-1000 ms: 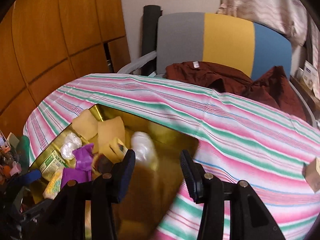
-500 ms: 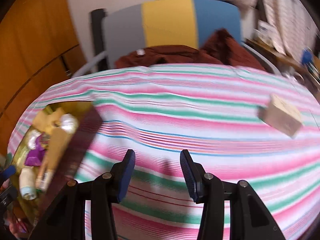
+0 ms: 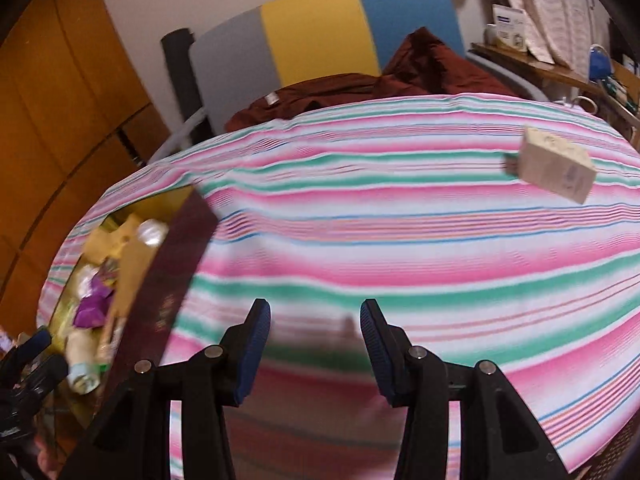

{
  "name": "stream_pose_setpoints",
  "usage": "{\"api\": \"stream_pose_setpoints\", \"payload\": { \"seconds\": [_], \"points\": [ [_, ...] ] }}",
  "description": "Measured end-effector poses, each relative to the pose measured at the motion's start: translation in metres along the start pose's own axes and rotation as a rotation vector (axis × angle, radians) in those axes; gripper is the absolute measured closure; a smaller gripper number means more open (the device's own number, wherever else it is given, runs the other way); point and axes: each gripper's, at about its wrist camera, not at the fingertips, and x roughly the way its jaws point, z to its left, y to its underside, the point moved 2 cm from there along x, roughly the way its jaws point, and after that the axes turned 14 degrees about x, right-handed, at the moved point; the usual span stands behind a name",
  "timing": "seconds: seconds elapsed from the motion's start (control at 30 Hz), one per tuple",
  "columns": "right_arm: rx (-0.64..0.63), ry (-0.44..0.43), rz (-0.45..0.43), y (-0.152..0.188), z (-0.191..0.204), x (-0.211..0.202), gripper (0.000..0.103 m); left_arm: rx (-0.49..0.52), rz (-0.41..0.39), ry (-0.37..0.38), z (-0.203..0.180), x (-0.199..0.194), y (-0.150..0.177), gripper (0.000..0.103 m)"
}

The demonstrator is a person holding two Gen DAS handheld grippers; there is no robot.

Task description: Organize objects

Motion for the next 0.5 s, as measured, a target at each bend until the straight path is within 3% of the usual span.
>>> {"api": "stream_pose_setpoints", "payload": {
  "seconds": [0.33, 0.5],
  "points": [
    [-0.123, -0.020, -0.013, 0.032, 0.082, -0.021, 0.056, -0.051, 0.070, -0.099, 0.034, -0.014, 0.015, 0.000],
    [-0.174, -0.026, -0.038, 0.041, 0.120, -0.035, 0.055, -0.076, 0.057, -0.150, 0.052, -0.026, 0.021, 0.000]
  ]
}}
